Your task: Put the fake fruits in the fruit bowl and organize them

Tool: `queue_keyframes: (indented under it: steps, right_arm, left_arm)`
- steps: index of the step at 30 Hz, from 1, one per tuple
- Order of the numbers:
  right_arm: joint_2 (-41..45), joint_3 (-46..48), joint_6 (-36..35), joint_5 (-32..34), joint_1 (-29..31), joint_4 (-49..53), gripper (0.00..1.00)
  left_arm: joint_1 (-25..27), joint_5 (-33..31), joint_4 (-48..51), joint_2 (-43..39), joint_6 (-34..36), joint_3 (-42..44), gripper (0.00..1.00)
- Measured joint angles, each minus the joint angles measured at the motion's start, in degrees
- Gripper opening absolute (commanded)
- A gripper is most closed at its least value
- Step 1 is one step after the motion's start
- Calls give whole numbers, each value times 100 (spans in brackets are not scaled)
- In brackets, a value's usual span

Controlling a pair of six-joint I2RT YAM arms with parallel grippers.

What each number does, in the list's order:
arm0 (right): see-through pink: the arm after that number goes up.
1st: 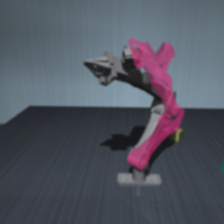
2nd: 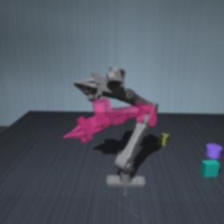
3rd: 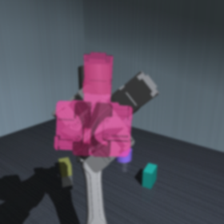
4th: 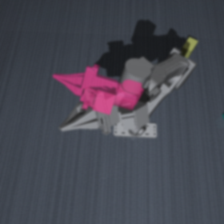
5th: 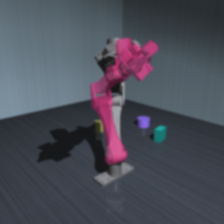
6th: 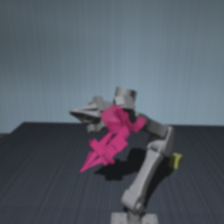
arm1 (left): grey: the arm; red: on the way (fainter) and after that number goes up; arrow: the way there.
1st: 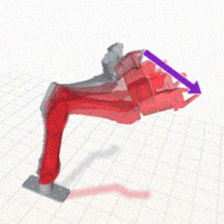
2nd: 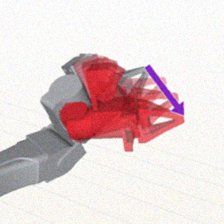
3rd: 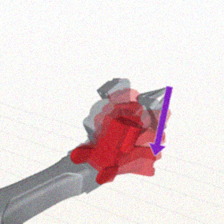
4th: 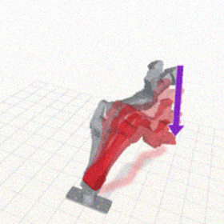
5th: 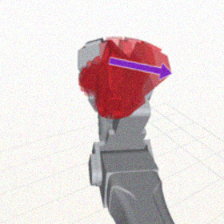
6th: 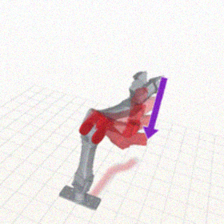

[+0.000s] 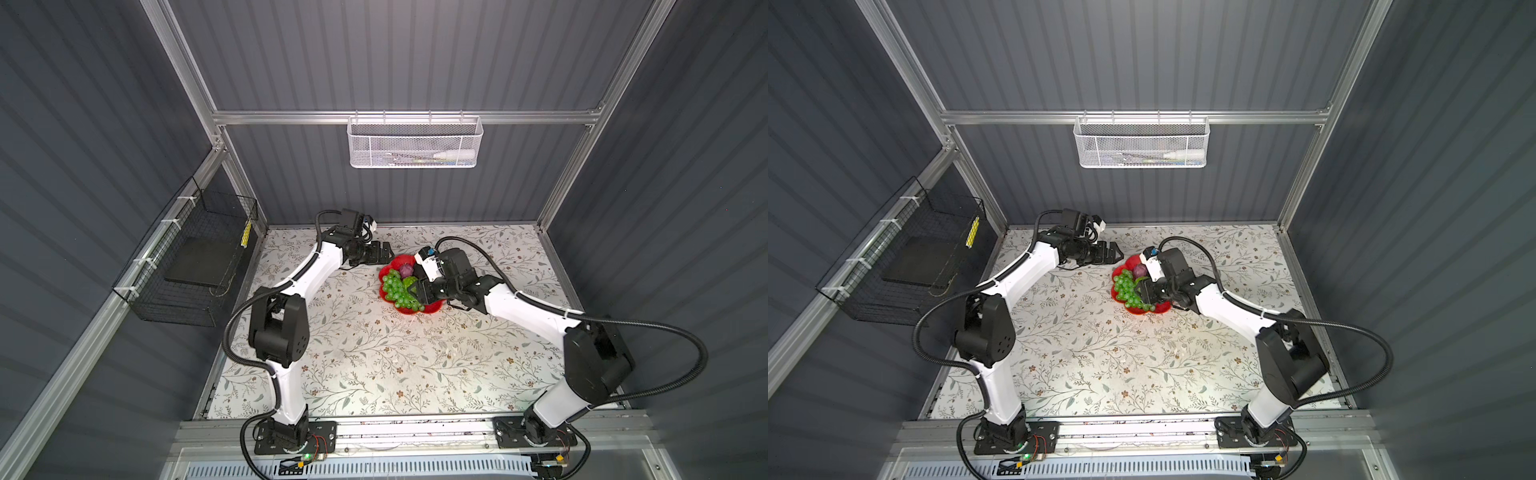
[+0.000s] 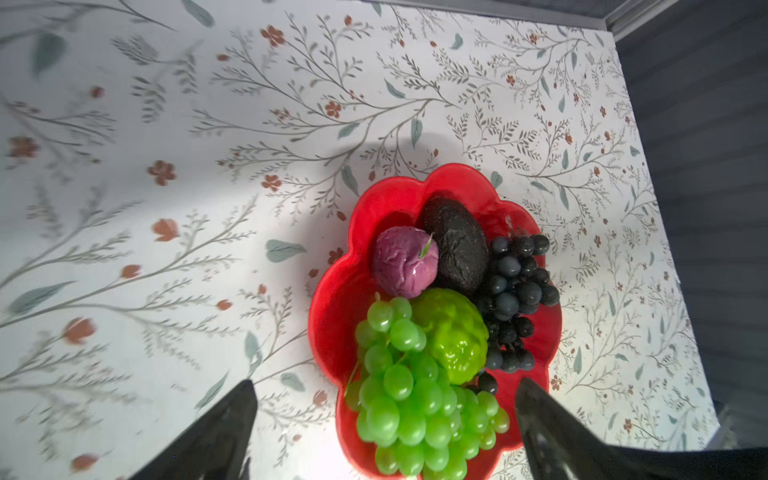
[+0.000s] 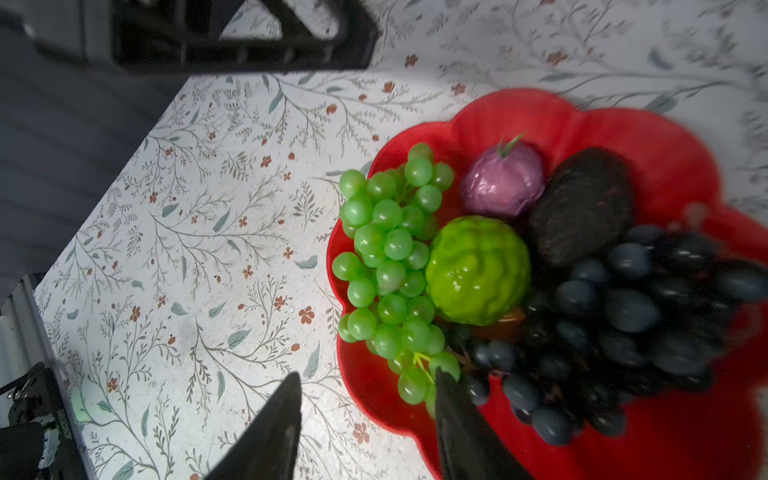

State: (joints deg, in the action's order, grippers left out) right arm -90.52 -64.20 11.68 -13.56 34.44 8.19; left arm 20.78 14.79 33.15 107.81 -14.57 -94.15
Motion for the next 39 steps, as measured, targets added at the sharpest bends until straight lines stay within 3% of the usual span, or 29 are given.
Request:
queue_keyframes:
  steps: [4, 5, 6, 13, 19, 25, 30, 35, 39]
  right_arm:
    - [688, 28, 61, 286, -245, 249, 73]
    - [870, 68, 74, 372, -374, 306, 91]
    - [1029, 114, 107, 470, -509, 365, 99]
    - [2094, 413, -103, 1255, -1626, 654, 99]
    - [3307, 1755, -846, 1419, -2677, -577, 99]
    - [3746, 3473, -898, 1585, -3453, -2081, 99]
    - [3353, 4649, -909, 1727, -3665, -3379, 99]
    - [2004, 4839, -789, 1598, -3926, -4830, 99]
    - [903, 4857, -769, 1270, -3971, -5982, 99]
  left_arm:
    - [0, -796, -63, -1003, -151, 1062, 100]
    - [0, -1005, -87, -1246, -208, 1364, 100]
    - [0, -1204, -107, -1449, -256, 1624, 100]
    - [-393, -2081, -898, -2481, -251, 3215, 100]
    - [-1001, -2883, -2240, -3311, 295, 4603, 100]
    - [-1414, -3425, -3805, -3825, 651, 6212, 100]
    - [-1423, -3576, -5217, -3469, 1141, 7184, 100]
    - [-1462, -3569, -6747, -2433, 1403, 7246, 100]
    - [-1526, -3377, -7324, -1858, 1438, 7012, 100]
